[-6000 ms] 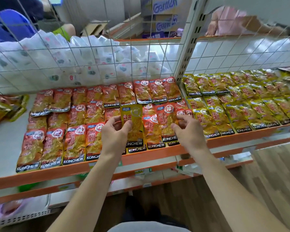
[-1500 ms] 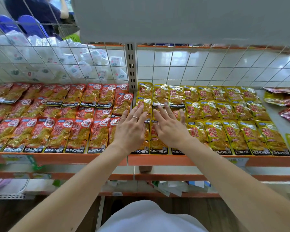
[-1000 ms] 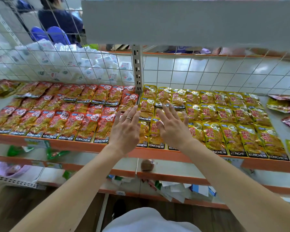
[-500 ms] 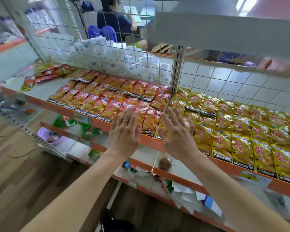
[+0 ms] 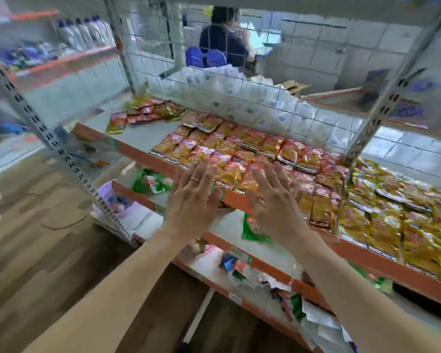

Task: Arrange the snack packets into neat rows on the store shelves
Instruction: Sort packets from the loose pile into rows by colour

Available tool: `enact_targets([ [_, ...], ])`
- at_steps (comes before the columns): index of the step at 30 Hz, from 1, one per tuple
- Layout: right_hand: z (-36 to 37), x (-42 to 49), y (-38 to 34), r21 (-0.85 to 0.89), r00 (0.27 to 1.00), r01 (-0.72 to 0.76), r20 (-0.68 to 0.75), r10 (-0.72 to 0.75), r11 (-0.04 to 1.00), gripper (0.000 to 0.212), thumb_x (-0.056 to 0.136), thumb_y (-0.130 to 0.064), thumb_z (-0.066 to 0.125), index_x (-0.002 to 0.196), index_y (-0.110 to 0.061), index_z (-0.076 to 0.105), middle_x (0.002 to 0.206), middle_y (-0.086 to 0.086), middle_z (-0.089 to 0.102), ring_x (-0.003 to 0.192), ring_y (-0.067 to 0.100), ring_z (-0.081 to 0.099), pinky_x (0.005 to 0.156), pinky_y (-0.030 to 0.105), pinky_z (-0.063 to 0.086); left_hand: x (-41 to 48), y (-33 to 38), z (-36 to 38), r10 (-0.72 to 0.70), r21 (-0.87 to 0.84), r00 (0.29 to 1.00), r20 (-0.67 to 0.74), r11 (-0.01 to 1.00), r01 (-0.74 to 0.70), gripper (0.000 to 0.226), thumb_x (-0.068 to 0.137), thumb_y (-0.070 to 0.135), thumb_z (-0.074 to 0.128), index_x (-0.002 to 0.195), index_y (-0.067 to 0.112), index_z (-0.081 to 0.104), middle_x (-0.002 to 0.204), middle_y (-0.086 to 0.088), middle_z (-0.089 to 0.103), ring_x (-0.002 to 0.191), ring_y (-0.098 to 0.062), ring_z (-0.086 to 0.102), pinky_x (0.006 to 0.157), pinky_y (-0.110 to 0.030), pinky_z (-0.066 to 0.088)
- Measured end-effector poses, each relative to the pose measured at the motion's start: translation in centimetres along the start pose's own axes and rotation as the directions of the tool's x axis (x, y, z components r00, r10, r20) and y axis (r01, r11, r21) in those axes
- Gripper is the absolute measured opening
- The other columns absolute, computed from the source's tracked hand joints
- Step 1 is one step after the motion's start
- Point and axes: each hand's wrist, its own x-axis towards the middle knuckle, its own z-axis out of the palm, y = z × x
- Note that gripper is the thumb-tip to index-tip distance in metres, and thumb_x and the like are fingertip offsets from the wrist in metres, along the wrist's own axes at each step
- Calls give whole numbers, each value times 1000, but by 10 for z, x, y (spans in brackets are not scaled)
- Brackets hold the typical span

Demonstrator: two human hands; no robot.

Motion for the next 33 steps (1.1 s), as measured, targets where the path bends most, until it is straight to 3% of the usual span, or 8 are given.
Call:
enact_targets([
  [4, 29, 28, -54, 35, 999, 44, 6, -44, 998, 56, 104, -41, 43, 156, -33, 25, 167, -10, 4, 153, 12, -8, 119, 52, -8, 2, -64, -24, -6, 10, 997, -81, 1000, 7, 54, 100, 44, 30, 142, 14, 47, 154, -8, 44, 142, -33, 38, 114, -57, 35],
  [8, 51, 56, -93, -10, 996, 86, -36, -86, 996, 56, 103, -46, 42, 155, -34, 26, 167, -8, 9, 154, 13, -4, 120, 55, -2, 9, -107, -42, 15, 45, 991, -131, 999, -9, 45, 102, 37, 34, 142, 19, 44, 154, -6, 45, 142, -28, 39, 120, -49, 20],
  [12, 59, 77, -116, -12, 991, 123, -42, -123, 992, 57, 101, -49, 44, 154, -35, 28, 167, -9, 9, 154, 13, -3, 120, 55, 0, 18, -128, -56, 1, 34, 989, -150, 999, 4, 52, 102, 41, 30, 144, 14, 45, 155, -6, 43, 143, -26, 38, 120, -49, 19],
  [19, 52, 104, -110, -8, 988, 135, -72, -135, 991, 63, 96, -64, 34, 152, -35, 31, 166, -10, 13, 154, 17, 2, 120, 57, 3, 49, -132, -48, -10, 55, 991, -134, 998, 18, 58, 102, 47, 27, 145, 13, 44, 157, -5, 39, 145, -26, 36, 121, -54, 22],
  [33, 25, 165, -71, 29, 987, 156, -45, -155, 987, 63, 97, -64, 38, 153, -35, 31, 166, -9, 14, 154, 19, 3, 119, 54, 0, 110, -111, -23, -30, 64, 986, -162, 997, 41, 56, 102, 46, 29, 144, 12, 45, 155, -6, 42, 143, -27, 38, 120, -55, 23],
])
